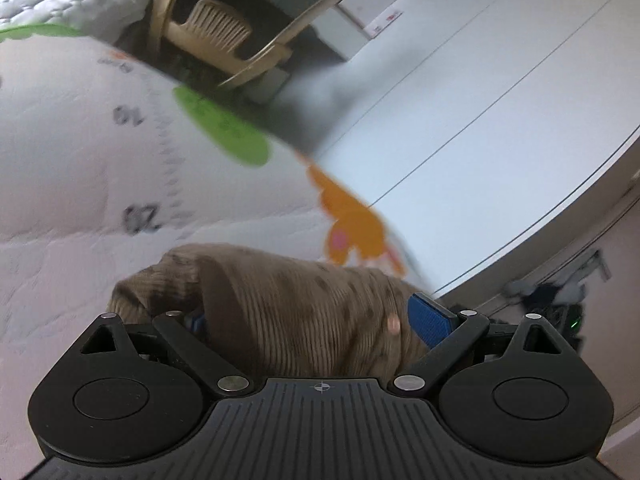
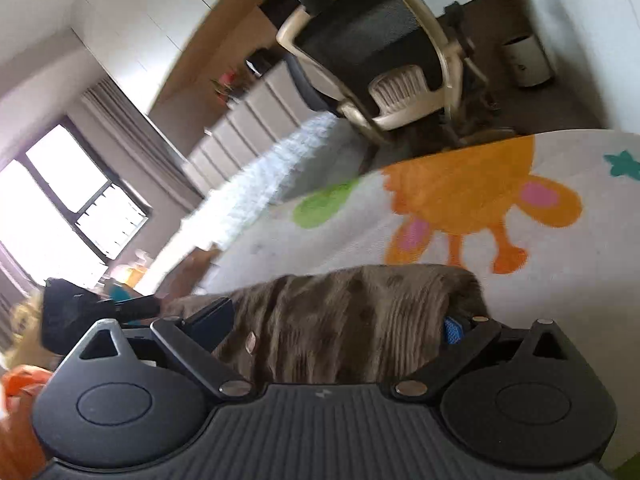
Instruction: Fold clothes
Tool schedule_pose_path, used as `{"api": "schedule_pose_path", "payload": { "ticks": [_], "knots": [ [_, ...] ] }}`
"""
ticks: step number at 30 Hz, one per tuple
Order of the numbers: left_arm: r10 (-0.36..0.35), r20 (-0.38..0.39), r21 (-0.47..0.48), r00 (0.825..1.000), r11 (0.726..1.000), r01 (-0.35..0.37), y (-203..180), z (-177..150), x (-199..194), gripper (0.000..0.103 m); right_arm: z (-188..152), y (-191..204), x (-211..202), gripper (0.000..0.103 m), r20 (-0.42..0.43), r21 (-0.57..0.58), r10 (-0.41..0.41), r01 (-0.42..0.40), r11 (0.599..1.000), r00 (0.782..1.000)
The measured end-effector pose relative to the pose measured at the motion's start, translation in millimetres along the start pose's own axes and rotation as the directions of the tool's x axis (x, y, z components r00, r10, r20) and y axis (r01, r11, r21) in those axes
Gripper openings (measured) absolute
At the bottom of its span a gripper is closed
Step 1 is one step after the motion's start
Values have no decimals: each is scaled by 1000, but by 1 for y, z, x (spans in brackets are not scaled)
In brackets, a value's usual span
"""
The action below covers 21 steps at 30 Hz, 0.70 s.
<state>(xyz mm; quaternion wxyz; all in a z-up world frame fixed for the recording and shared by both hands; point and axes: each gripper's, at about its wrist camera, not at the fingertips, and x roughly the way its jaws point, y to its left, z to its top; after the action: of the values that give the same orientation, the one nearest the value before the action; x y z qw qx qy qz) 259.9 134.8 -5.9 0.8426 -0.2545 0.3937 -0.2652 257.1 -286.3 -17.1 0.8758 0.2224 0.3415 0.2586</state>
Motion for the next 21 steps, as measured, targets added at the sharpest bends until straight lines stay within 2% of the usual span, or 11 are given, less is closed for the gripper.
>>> {"api": "schedule_pose_path", "payload": {
  "ticks": [2,3,4,8,9,10,11,12,17,21],
  "knots": [
    [45,-9,26,999,999,-44,3,-15,0,96,-14,-1,0,78,-26,-36,-44,43,998,999],
    [65,-6,53,998,997,-64,2,-23,-4,91,-23,-1,-1,70,-39,-49,-58,56,997,998],
    [86,-4,80,996,993,-86,0,-30,-8,80,-32,-2,-3,65,-53,-62,-71,68,996,996],
    [201,-7,215,980,957,-195,-16,-55,-16,57,-60,9,-13,48,-78,-117,-65,56,992,995],
    [223,-10,250,975,945,-213,-22,-59,-16,42,-65,15,-15,45,-80,-152,-70,57,987,994],
    [218,-15,259,976,944,-207,-26,-61,-19,25,-67,18,-16,37,-82,-160,-64,51,986,995],
    [212,-19,267,977,943,-200,-30,-62,-22,21,-67,22,-18,30,-84,-163,-57,43,986,995],
    [205,-23,274,978,942,-191,-34,-63,-25,20,-68,25,-19,20,-85,-166,-50,35,986,995],
    [109,0,311,994,945,-104,-61,-63,-64,18,-75,41,-51,18,-66,-200,-31,17,980,997],
    [94,-31,345,995,935,-78,-69,-85,-80,18,-91,48,-80,17,-72,-199,-21,6,980,997]
  ]
}}
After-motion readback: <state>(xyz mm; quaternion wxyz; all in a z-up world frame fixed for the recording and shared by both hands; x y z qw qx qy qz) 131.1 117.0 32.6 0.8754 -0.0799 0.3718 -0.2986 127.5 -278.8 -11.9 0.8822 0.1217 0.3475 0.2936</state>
